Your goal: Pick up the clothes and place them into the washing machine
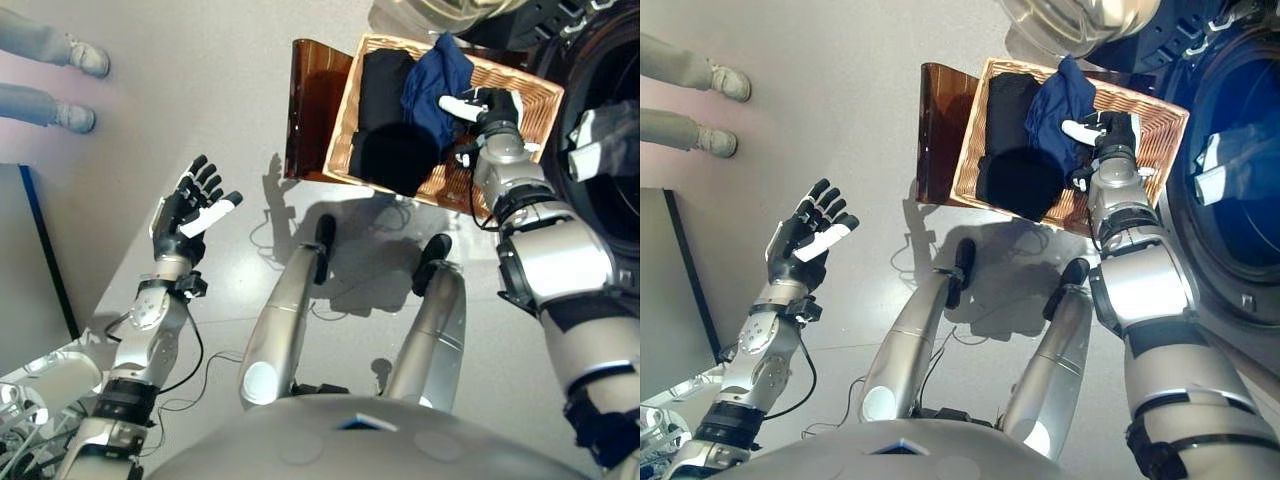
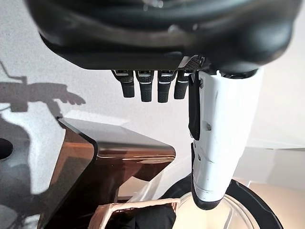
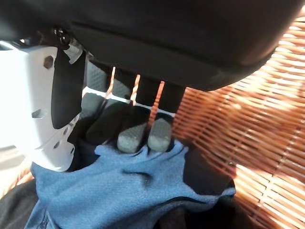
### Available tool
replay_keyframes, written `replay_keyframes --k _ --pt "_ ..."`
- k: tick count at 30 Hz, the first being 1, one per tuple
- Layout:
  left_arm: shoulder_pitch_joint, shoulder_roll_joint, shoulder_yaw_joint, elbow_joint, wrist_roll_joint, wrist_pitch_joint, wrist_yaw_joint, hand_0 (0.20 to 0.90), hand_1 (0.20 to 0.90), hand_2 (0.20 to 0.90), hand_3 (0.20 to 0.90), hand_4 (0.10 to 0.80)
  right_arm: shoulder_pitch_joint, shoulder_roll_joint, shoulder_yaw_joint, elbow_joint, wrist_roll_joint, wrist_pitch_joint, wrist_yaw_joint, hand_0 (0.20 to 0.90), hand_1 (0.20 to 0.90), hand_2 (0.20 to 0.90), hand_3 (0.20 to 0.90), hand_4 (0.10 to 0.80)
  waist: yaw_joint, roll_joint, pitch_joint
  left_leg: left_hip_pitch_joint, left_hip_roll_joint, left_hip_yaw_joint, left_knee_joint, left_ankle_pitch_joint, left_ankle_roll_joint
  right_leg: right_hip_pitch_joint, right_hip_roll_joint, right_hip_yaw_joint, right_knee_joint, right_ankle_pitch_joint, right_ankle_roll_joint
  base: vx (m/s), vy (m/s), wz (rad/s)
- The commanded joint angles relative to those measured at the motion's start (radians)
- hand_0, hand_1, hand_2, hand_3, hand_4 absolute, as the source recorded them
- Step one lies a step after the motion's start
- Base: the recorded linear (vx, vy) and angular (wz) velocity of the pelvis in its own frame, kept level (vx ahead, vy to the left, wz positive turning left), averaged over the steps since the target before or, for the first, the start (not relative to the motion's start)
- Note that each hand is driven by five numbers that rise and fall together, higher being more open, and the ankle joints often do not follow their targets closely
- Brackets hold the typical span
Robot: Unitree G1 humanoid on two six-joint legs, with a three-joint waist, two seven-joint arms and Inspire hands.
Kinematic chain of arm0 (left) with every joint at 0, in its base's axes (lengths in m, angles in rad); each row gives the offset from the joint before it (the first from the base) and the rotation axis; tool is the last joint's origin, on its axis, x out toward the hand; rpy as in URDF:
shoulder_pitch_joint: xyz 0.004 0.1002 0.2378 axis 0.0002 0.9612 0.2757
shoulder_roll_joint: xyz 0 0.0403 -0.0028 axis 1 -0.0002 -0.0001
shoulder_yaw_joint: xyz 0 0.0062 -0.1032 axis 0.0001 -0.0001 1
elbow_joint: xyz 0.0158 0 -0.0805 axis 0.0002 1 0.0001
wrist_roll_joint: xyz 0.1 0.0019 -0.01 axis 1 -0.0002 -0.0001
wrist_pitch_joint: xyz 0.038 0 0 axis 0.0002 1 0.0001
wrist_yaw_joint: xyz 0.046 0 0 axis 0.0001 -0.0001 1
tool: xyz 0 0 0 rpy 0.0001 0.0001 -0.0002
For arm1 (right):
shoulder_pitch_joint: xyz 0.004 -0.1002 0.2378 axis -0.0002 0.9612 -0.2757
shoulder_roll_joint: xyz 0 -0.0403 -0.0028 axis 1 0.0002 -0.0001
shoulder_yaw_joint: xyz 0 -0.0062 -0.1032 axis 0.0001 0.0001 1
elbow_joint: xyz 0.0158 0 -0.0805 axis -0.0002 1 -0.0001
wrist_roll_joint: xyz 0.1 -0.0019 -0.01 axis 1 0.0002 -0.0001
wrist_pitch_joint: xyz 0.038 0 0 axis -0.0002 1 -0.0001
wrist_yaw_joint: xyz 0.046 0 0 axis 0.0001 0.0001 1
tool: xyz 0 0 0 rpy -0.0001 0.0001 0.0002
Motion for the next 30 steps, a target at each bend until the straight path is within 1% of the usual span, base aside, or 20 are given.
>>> replay_keyframes --k 1,7,8,9,11,12,13,15,16,17,21,27,30 --pt "0.01 0.064 0.071 -0.084 -0.026 -0.088 -0.008 0.9 0.9 0.9 0.9 0.8 -0.019 -0.002 0.009 -0.069 0.01 -0.077 0.009 0.2 0.2 0.2 0.2 0.3 -0.01 -0.001 -0.043 0.048 -0.005 0.012 -0.062 -0.033 0.009 0.078 0.03 0.025 -0.057 -0.005 -0.027 0.04 -0.016 -0.06" --pt "0.0 0.027 0.078 -0.018 -0.035 -0.089 -0.012 0.9 0.9 0.9 0.9 0.8 0.197 0.019 -0.05 -0.226 0.079 -0.125 0.031 0.2 0.2 0.2 0.2 0.3 -0.058 -0.036 -0.048 0.144 0.007 0.014 -0.141 -0.02 0.007 0.17 0.052 0.014 -0.142 0.023 -0.018 0.046 -0.021 -0.14" --pt "0.0 0.027 0.078 -0.018 -0.035 -0.089 -0.012 0.9 0.9 0.9 0.9 0.8 0.197 0.019 -0.05 -0.226 0.079 -0.125 0.031 0.2 0.2 0.2 0.2 0.3 -0.058 -0.036 -0.048 0.144 0.007 0.014 -0.141 -0.02 0.007 0.17 0.052 0.014 -0.143 0.023 -0.018 0.059 -0.023 -0.23" --pt "0.0 0.009 0.083 0.007 -0.043 -0.087 -0.014 0.9 0.9 0.9 0.9 0.8 0.28 0.026 -0.085 -0.293 0.117 -0.15 0.035 0.2 0.2 0.2 0.2 0.3 -0.074 -0.046 -0.048 0.178 0.011 0.012 -0.16 -0.019 0.006 0.206 0.056 0.011 -0.167 0.032 -0.014 0.054 -0.032 -0.2" --pt "-0.001 -0.01 0.077 0.031 -0.052 -0.088 -0.018 0.9 0.9 0.9 0.9 0.8 0.358 0.041 -0.128 -0.36 0.172 -0.173 0.045 0.2 0.2 0.2 0.2 0.3 -0.089 -0.054 -0.045 0.216 0.012 0.009 -0.177 -0.019 0.004 0.248 0.057 0.009 -0.191 0.034 -0.013 0.068 -0.04 -0.19" --pt "-0.003 -0.024 0.076 0.047 -0.053 -0.086 -0.017 0.9 0.9 0.9 0.9 0.8 0.394 0.047 -0.156 -0.381 0.197 -0.188 0.048 0.2 0.2 0.2 0.2 0.3 -0.098 -0.059 -0.047 0.232 0.014 0.007 -0.184 -0.02 0.004 0.267 0.058 0.008 -0.202 0.037 -0.011 0.054 -0.023 -0.11" --pt "-0.003 -0.024 0.075 0.048 -0.053 -0.086 -0.018 0.9 0.9 0.9 0.9 0.8 0.396 0.047 -0.157 -0.383 0.197 -0.188 0.047 0.2 0.2 0.2 0.2 0.3 -0.097 -0.058 -0.046 0.235 0.014 0.006 -0.186 -0.02 0.004 0.27 0.058 0.007 -0.204 0.037 -0.011 0.059 -0.02 -0.13" --pt "-0.011 -0.042 0.073 0.076 -0.053 -0.089 -0.02 0.9 0.9 0.9 0.9 0.8 0.467 0.059 -0.201 -0.425 0.228 -0.209 0.054 0.2 0.2 0.2 0.2 0.3 -0.11 -0.065 -0.047 0.279 0.016 0.004 -0.206 -0.02 0.002 0.319 0.057 -0.002 -0.233 0.04 -0.009 0.06 -0.023 -0.15" --pt "-0.015 -0.051 0.072 0.09 -0.053 -0.09 -0.02 0.9 0.9 0.9 0.9 0.8 0.487 0.063 -0.212 -0.43 0.237 -0.216 0.053 0.2 0.2 0.2 0.2 0.3 -0.115 -0.067 -0.049 0.297 0.017 0.002 -0.217 -0.02 0.0 0.335 0.059 -0.002 -0.245 0.041 -0.007 -0.025 -0.011 -0.1" --pt "-0.02 -0.057 0.074 0.099 -0.052 -0.09 -0.02 0.9 0.9 0.9 0.9 0.8 0.5 0.064 -0.22 -0.441 0.243 -0.222 0.052 0.2 0.2 0.2 0.2 0.3 -0.12 -0.069 -0.045 0.309 0.019 0.005 -0.243 0.016 0.002 0.351 0.059 -0.009 -0.278 0.076 -0.01 -0.012 -0.008 -0.05" --pt "-0.02 -0.072 0.074 0.107 -0.047 -0.089 -0.019 0.9 0.9 0.9 0.9 0.8 0.542 0.074 -0.239 -0.479 0.247 -0.23 0.045 0.2 0.2 0.2 0.2 0.3 -0.13 -0.074 -0.04 0.384 0.026 -0.001 -0.293 0.025 -0.005 0.431 0.063 -0.021 -0.334 0.092 -0.003 0.041 -0.023 -0.09" --pt "-0.029 -0.09 0.072 0.12 -0.047 -0.09 -0.016 0.9 0.9 0.9 0.9 0.8 0.583 0.118 -0.306 -0.532 0.376 -0.277 0.056 0.2 0.2 0.2 0.2 0.3 -0.144 -0.08 -0.04 0.454 0.032 -0.008 -0.365 0.05 -0.013 0.502 0.071 -0.034 -0.401 0.108 0.001 0.042 -0.036 -0.02" --pt "-0.029 -0.099 0.076 0.121 -0.045 -0.09 -0.014 0.9 0.9 0.9 0.9 0.8 0.6 0.132 -0.319 -0.554 0.421 -0.287 0.066 0.2 0.2 0.2 0.2 0.3 -0.148 -0.085 -0.047 0.487 0.041 -0.016 -0.405 0.072 -0.022 0.541 0.076 -0.047 -0.443 0.12 0.003 0.053 -0.044 0.06"
